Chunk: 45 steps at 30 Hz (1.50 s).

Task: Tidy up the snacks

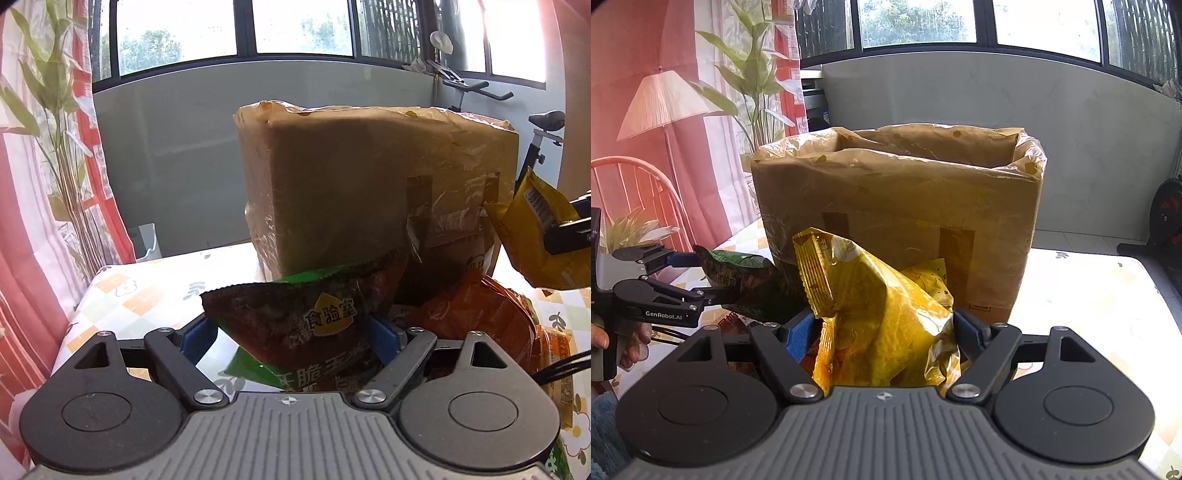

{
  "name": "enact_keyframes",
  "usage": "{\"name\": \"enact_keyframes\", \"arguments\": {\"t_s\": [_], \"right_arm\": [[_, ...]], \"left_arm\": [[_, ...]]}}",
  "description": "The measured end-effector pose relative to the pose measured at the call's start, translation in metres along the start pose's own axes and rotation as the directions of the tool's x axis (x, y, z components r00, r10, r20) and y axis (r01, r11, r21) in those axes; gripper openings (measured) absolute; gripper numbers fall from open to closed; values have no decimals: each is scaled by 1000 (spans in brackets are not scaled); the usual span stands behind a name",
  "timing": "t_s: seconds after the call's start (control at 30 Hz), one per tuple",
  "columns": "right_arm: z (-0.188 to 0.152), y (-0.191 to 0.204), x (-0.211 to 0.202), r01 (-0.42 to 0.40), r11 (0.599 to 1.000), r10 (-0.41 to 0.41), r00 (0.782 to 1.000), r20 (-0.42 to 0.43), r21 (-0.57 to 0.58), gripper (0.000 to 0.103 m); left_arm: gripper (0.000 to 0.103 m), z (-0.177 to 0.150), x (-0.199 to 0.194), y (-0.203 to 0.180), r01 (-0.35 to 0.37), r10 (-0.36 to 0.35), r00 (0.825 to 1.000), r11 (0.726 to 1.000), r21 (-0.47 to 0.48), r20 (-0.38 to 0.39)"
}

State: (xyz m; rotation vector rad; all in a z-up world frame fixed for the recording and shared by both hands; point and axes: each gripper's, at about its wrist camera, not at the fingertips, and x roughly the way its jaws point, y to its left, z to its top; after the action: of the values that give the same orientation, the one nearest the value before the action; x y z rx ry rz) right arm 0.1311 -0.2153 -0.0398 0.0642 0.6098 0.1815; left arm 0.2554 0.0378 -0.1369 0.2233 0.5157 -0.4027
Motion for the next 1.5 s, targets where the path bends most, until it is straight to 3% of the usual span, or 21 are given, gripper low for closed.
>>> {"name": "enact_keyframes", "arguments": {"t_s": [0.07, 0.17, 0.3, 0.5, 0.6, 0.67, 0.77, 1.13, 1.5], "right_arm": [[1, 1, 1, -1, 1000, 1, 1000, -3, -4, 78], [3, 0, 3, -3, 1000, 3, 1000, -4, 0, 78], [3, 1, 6, 0, 1000, 0, 1000, -9, -9, 78], [4, 6, 10, -6, 999, 5, 1000, -18, -45, 78], [5, 6, 13, -7, 999, 6, 1000, -23, -44, 78], [4, 5, 12, -13, 999, 12, 1000, -22, -41, 78], [3, 4, 8, -16, 999, 15, 1000, -16, -41, 78], [8, 5, -14, -33, 999, 35, 998, 52, -26, 78], [37, 5, -44, -51, 998, 57, 975, 216, -33, 78]], "left_arm": [[89, 0, 9, 4, -7, 6, 1000, 999, -42, -17], [93, 0, 19, 6, 36, -39, 999, 995, -93, -31], [96, -2, 29, -1, 49, -51, 998, 997, -55, -32], [96, -5, 54, -1, 62, -68, 992, 996, -64, -110], [84, -5, 61, -1, 70, -82, 986, 994, -85, -143], [74, -4, 55, -1, 66, -75, 990, 995, -77, -118], [70, 0, 39, -3, 32, -38, 995, 997, -66, -94], [69, 24, -41, 1, 5, -6, 1000, 998, -67, -13], [69, 73, -98, -3, -23, 31, 990, 998, -65, 136]]}}
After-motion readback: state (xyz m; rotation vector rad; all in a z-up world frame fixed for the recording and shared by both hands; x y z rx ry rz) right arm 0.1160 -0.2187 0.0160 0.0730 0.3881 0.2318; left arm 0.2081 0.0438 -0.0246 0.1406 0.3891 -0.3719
